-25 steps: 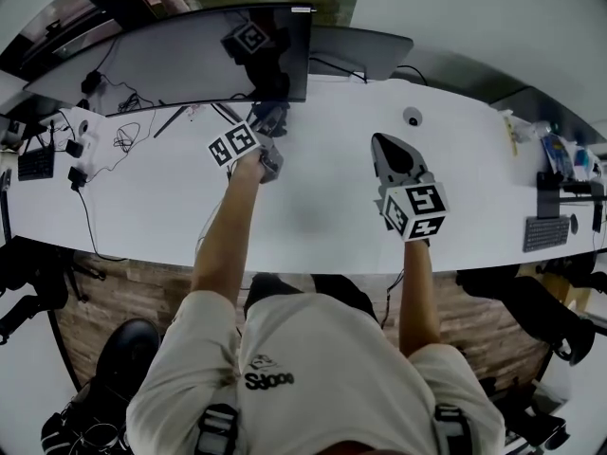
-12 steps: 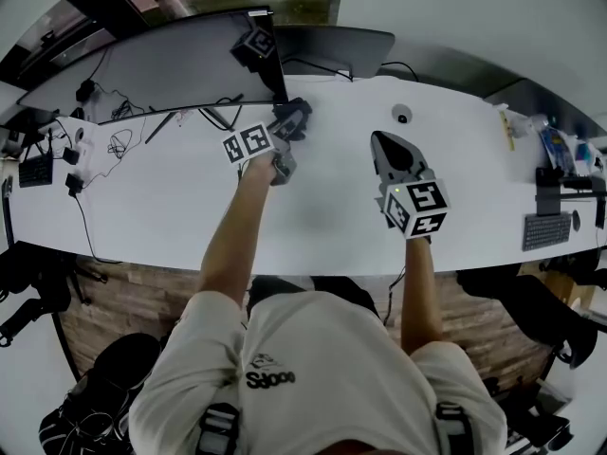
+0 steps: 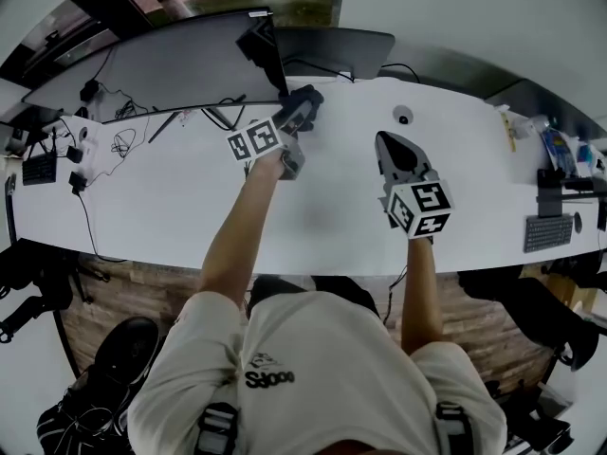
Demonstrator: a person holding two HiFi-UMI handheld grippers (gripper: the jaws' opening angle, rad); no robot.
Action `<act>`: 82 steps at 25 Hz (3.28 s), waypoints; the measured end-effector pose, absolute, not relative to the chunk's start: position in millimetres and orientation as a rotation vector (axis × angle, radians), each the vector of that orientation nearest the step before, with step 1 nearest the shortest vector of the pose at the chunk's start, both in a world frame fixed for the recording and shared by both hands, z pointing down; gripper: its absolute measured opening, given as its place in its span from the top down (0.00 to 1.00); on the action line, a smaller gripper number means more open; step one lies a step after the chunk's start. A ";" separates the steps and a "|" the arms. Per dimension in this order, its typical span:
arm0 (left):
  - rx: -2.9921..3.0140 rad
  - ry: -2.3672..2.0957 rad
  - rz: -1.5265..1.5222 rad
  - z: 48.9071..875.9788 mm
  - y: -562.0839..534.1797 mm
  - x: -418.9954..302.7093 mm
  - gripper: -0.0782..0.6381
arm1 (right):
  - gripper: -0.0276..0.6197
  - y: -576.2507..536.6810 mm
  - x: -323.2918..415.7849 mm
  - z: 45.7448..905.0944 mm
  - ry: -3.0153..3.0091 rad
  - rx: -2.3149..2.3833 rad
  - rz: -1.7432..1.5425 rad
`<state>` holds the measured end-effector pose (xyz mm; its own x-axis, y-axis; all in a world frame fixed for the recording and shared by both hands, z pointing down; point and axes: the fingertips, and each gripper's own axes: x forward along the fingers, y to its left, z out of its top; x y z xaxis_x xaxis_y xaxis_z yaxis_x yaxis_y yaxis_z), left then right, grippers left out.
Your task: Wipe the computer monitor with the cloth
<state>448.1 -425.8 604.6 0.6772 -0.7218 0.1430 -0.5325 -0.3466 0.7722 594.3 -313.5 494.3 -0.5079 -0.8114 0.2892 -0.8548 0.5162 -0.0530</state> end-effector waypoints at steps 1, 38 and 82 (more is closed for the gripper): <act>2.042 -0.978 -0.303 597.9 -425.7 447.9 0.68 | 0.97 -313.0 594.2 493.5 -2.530 1.417 0.275; 2.622 -1.229 -0.302 299.8 -376.5 437.5 0.68 | 0.97 -278.7 554.3 344.9 -2.628 1.485 0.014; 2.945 -1.492 0.442 258.2 -398.9 306.8 0.67 | 0.97 -269.3 421.8 332.5 -2.635 1.532 0.091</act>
